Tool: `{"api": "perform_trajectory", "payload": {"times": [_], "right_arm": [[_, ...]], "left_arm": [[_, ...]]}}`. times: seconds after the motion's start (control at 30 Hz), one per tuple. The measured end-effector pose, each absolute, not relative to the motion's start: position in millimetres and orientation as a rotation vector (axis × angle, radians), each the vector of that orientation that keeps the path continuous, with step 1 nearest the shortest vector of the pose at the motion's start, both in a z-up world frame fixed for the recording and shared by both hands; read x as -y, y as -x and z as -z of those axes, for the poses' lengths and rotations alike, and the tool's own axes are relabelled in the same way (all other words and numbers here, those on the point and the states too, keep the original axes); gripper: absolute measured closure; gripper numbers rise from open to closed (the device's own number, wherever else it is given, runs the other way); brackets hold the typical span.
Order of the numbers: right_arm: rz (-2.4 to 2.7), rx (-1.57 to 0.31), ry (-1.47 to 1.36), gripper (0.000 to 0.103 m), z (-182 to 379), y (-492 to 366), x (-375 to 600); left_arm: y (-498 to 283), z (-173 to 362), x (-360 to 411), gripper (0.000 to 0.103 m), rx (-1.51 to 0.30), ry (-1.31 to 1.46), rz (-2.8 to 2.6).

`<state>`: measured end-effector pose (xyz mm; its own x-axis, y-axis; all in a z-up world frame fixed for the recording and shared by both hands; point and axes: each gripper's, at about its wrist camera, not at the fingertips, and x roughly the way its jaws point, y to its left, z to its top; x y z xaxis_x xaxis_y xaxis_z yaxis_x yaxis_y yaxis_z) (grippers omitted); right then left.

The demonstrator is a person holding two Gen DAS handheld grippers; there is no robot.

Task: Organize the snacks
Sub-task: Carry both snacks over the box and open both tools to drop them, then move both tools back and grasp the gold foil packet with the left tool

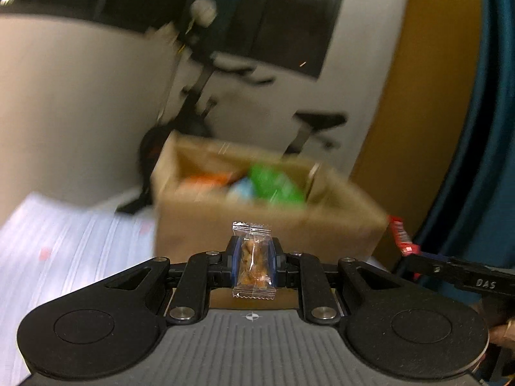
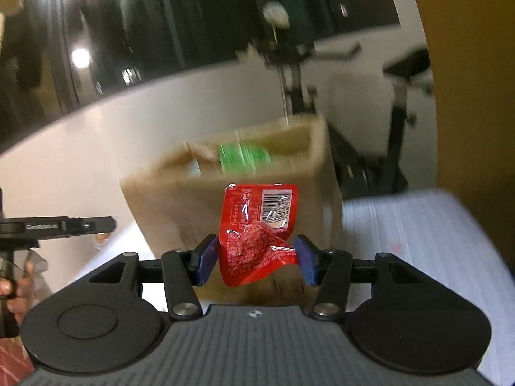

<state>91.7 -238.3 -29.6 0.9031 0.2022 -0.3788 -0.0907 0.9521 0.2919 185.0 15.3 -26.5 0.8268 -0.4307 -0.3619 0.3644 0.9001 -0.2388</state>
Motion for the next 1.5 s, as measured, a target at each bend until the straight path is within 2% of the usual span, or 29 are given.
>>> {"api": "perform_trajectory", "payload": {"times": [0.2,0.37,0.5,0.57,0.6,0.63,0.67,0.83,1.1,1.27,1.5], "right_arm": [[-0.161,-0.344,-0.207,0.048,3.8,-143.4,230.2],[-0.119,-0.382,-0.230,0.048,9.5,-185.1,226.5],[-0.076,-0.445,-0.186,0.046,26.7,-212.7,221.3],[-0.064,-0.467,-0.177,0.044,34.4,-216.7,219.8],[-0.060,-0.474,-0.176,0.044,38.1,-217.7,220.2],[-0.059,-0.474,-0.177,0.044,40.6,-215.6,220.6],[-0.067,-0.461,-0.179,0.043,41.6,-212.0,221.4],[-0.092,-0.403,-0.191,0.038,40.2,-187.0,224.6],[-0.072,-0.318,-0.186,0.037,40.7,-134.3,225.8],[-0.060,-0.349,-0.204,0.037,55.7,-112.7,226.2],[-0.059,-0.483,-0.225,0.037,98.8,-110.5,221.1]], "left_arm": [[-234.0,-9.8,22.3,0.084,-0.350,0.121,0.474],[-282.8,-4.4,63.5,0.084,-0.389,0.064,0.491],[-315.5,9.7,78.3,0.083,-0.487,-0.009,0.476],[-323.6,14.5,74.9,0.069,-0.529,-0.009,0.469],[-324.7,16.2,73.2,0.050,-0.533,-0.013,0.453],[-323.7,17.0,67.8,0.039,-0.524,-0.014,0.437],[-322.0,17.8,62.5,0.038,-0.511,-0.010,0.433],[-306.5,20.6,33.3,0.038,-0.517,0.014,0.429],[-257.0,17.2,-22.8,0.038,-0.470,0.108,0.376],[-226.5,25.9,-52.8,0.038,-0.469,0.160,0.311],[-216.8,71.3,-60.0,0.038,-0.606,0.217,0.251]]}}
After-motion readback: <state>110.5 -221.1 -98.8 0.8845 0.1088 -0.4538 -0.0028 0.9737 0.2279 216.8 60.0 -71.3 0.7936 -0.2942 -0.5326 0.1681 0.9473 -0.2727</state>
